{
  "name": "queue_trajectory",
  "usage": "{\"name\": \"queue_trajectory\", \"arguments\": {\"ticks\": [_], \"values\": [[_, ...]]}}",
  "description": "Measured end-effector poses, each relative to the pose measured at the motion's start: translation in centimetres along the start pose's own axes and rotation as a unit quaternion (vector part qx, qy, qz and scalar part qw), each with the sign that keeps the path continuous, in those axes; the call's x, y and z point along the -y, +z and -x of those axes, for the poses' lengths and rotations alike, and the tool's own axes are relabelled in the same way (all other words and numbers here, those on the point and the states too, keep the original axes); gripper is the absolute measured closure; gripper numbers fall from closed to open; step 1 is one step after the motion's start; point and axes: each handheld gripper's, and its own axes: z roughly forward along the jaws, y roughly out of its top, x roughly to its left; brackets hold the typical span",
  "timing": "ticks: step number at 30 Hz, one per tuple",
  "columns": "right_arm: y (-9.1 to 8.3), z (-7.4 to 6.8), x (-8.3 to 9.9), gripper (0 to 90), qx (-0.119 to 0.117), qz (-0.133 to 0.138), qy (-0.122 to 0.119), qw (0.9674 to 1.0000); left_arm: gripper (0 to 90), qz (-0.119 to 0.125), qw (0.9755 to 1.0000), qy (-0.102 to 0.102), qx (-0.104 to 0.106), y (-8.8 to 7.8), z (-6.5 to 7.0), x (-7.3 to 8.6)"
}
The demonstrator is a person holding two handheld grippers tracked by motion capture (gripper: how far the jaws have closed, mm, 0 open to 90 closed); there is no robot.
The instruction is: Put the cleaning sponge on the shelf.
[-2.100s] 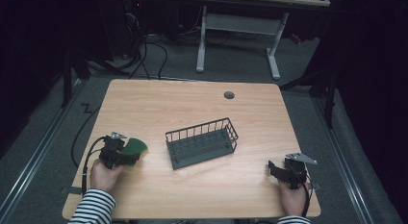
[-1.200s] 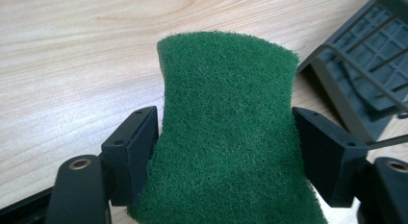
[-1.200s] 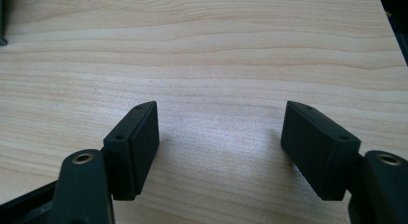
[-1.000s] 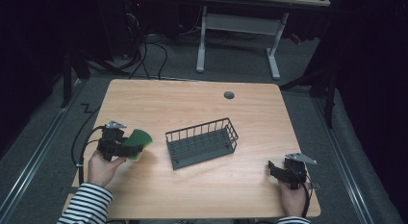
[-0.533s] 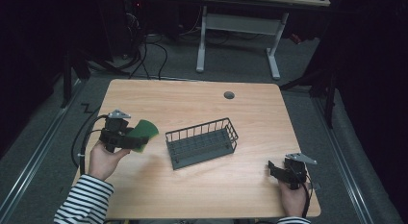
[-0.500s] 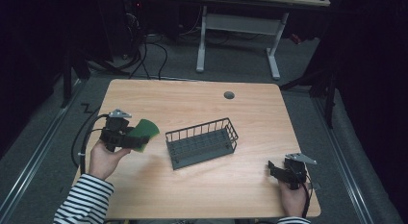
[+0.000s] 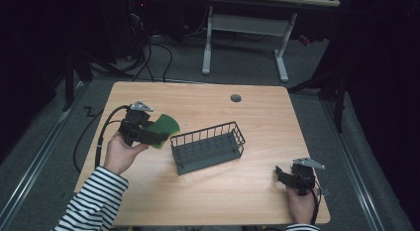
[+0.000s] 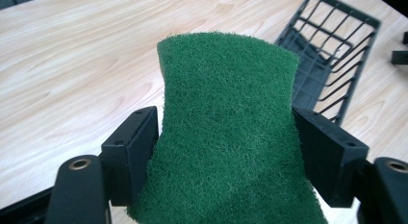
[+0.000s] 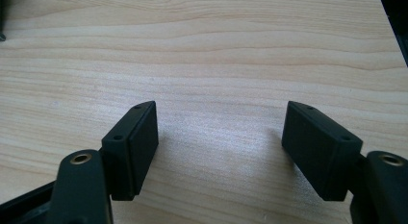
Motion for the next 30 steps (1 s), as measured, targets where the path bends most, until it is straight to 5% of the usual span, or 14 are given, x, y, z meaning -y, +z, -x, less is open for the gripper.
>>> {"name": "queue_trajectory", "arguments": {"ticks": [12, 30], "values": [[0.0, 0.0, 0.0, 28.6, -0.002, 0.001, -0.001, 1.0000, 27.8, -0.016, 0.9987, 0.044, 0.019, 3.8, 2.9, -3.2], [0.0, 0.0, 0.0, 28.5, -0.002, 0.000, -0.001, 1.0000, 27.8, -0.035, 0.9957, 0.079, 0.035, 8.6, 4.6, -4.0]]}}
